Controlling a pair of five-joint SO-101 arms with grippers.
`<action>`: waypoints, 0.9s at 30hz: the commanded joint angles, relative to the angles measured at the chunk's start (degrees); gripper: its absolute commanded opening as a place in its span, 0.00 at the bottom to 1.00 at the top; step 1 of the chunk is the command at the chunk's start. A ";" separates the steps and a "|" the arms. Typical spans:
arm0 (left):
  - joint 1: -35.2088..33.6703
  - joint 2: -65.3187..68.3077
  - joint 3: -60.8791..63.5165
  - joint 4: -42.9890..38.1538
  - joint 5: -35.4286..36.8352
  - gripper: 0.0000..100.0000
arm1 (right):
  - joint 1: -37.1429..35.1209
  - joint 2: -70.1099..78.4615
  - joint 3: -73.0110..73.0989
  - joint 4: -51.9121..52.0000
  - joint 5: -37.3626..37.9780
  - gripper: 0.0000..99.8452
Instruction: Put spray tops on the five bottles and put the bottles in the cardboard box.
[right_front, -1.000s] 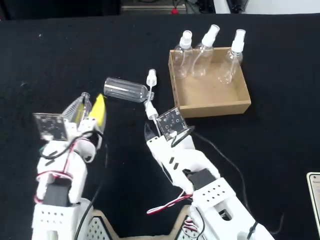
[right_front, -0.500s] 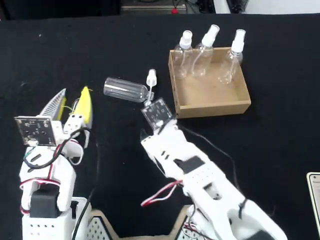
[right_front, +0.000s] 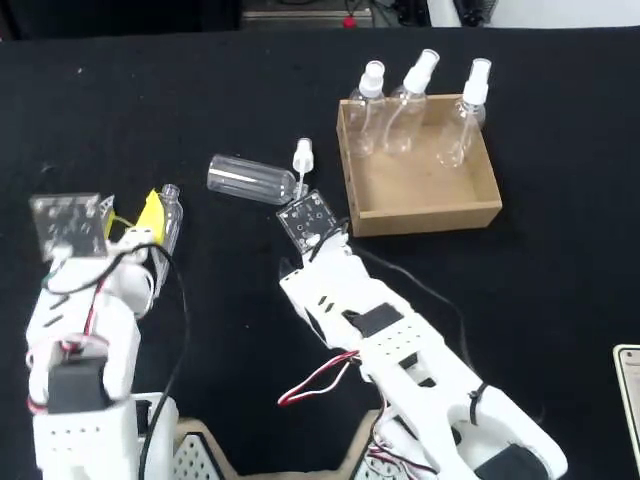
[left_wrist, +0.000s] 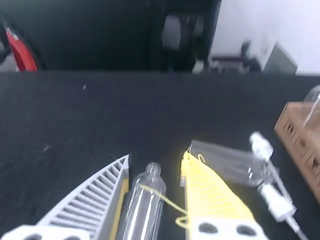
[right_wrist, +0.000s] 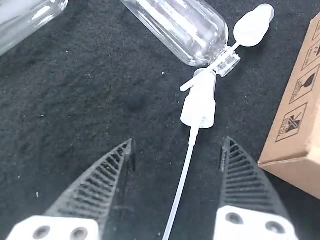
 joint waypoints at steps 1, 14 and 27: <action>-0.48 11.69 -9.01 2.81 -3.16 0.17 | -0.44 0.48 -3.38 0.26 0.53 0.25; -0.57 52.31 -38.37 21.80 -8.00 0.17 | -0.44 0.48 -3.38 0.26 0.53 0.25; -5.41 90.64 -73.10 36.48 -11.52 0.28 | 1.67 0.40 -3.56 0.26 0.53 0.25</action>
